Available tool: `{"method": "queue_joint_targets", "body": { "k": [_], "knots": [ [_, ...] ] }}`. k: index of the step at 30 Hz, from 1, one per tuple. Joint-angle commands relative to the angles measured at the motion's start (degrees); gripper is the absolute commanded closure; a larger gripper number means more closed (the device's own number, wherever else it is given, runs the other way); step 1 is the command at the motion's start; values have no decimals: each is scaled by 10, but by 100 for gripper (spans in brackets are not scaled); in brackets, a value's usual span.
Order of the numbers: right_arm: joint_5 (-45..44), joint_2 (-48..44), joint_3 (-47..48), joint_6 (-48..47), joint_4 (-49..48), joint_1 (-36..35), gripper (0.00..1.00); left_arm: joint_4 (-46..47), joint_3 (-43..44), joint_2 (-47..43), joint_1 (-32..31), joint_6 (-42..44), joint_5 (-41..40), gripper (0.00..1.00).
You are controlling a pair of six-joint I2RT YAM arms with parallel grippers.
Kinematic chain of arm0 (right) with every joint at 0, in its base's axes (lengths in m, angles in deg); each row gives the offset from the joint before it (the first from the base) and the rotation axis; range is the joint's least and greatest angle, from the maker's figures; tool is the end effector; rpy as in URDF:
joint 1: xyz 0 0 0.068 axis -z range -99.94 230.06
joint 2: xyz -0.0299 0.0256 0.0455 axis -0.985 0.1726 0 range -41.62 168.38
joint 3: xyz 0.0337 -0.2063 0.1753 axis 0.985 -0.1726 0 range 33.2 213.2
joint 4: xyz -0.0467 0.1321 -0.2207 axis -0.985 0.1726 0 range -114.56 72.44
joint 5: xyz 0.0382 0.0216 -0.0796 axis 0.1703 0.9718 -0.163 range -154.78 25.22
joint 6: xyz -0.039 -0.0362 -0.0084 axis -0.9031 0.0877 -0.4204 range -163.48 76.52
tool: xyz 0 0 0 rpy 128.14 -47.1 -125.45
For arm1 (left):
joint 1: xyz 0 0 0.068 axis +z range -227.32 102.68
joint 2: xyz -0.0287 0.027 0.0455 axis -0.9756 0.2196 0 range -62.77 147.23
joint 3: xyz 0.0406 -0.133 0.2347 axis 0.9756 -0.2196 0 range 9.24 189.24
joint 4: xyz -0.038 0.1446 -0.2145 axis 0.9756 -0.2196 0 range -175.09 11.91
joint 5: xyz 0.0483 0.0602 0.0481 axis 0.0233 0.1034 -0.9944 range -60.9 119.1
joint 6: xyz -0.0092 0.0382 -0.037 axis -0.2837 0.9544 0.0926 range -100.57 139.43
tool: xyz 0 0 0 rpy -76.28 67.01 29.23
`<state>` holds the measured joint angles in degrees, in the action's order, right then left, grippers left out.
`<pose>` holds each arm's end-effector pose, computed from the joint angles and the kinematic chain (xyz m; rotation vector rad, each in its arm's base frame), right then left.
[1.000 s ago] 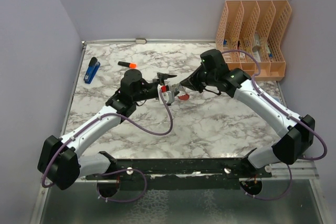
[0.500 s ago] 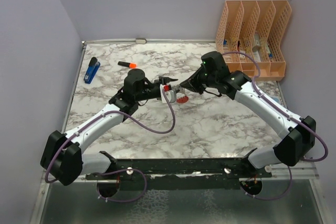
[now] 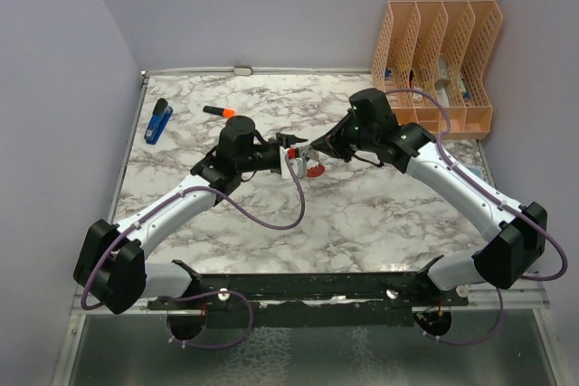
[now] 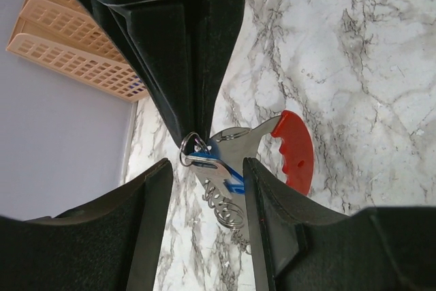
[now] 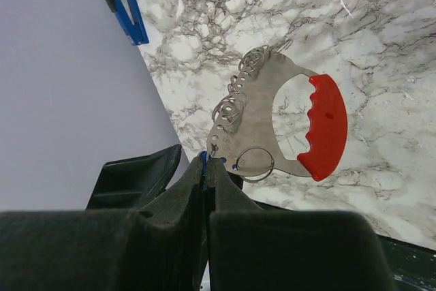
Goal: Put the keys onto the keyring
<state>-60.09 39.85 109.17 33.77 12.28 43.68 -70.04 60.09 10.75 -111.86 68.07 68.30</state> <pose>0.2490 0.1870 0.3371 0.8536 2.4239 1.0072 0.2283 -0.1845 0.3018 1.5000 0.9751 -0.4461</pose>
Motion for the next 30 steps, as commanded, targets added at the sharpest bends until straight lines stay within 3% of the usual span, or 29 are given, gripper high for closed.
{"method": "queue_joint_targets", "body": {
  "k": [1,10,19,30],
  "knots": [
    [15,-11,-7,-4,-29,2,99,-15,21,-11,-1,23,15,51],
    [19,-8,-10,-9,-33,1,99,-37,31,-11,0,35,34,57],
    [19,-11,-16,-8,-34,2,99,-40,32,-13,0,51,34,92],
    [24,-13,-20,-14,-37,1,99,-32,34,-9,-1,57,18,99]
  ]
}}
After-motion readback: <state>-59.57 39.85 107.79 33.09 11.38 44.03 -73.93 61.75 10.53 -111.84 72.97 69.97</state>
